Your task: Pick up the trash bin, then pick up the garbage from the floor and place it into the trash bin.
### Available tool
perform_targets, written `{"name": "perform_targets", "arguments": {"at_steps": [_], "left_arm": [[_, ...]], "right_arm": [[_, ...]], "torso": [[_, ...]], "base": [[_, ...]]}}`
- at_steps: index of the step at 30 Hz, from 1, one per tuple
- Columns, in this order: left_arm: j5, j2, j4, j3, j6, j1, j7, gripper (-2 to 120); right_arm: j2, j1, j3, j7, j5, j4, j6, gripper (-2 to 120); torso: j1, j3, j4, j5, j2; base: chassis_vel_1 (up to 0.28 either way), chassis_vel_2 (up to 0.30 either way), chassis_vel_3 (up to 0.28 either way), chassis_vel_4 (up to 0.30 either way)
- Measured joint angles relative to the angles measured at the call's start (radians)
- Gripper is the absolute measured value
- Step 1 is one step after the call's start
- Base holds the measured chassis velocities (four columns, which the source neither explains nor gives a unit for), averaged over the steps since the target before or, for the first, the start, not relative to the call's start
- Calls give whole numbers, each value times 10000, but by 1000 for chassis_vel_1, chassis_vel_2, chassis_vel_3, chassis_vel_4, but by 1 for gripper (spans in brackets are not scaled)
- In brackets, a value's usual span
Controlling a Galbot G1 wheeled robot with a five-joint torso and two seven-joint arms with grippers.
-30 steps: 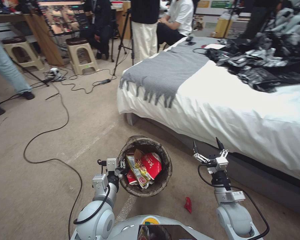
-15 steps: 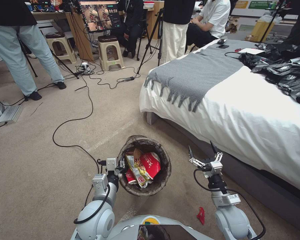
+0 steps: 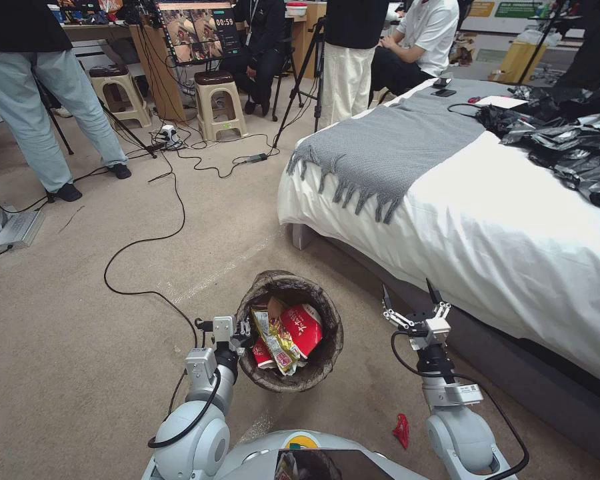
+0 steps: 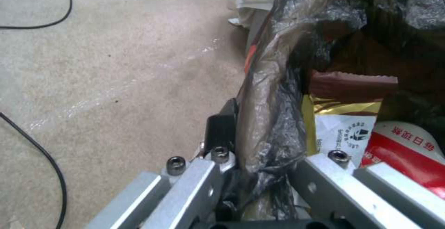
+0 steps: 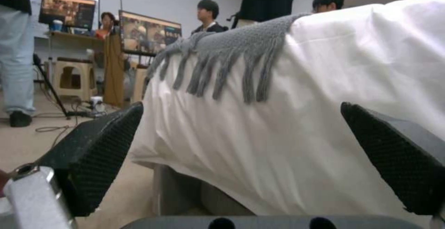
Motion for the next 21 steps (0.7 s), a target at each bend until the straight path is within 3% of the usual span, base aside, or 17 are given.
{"name": "perform_targets", "arguments": {"at_steps": [12, 21], "left_arm": [[12, -12, -11, -4, 8, 0, 0, 3], [29, -20, -11, 21, 8, 20, 2, 3]], "right_arm": [[66, 54, 2, -52, -58, -17, 49, 100], [63, 152, 35, -149, -19, -67, 223, 100]], "torso": [[0, 1, 1, 0, 0], [-1, -2, -1, 0, 0]], "base": [[25, -14, -18, 22], [103, -121, -102, 111]]}}
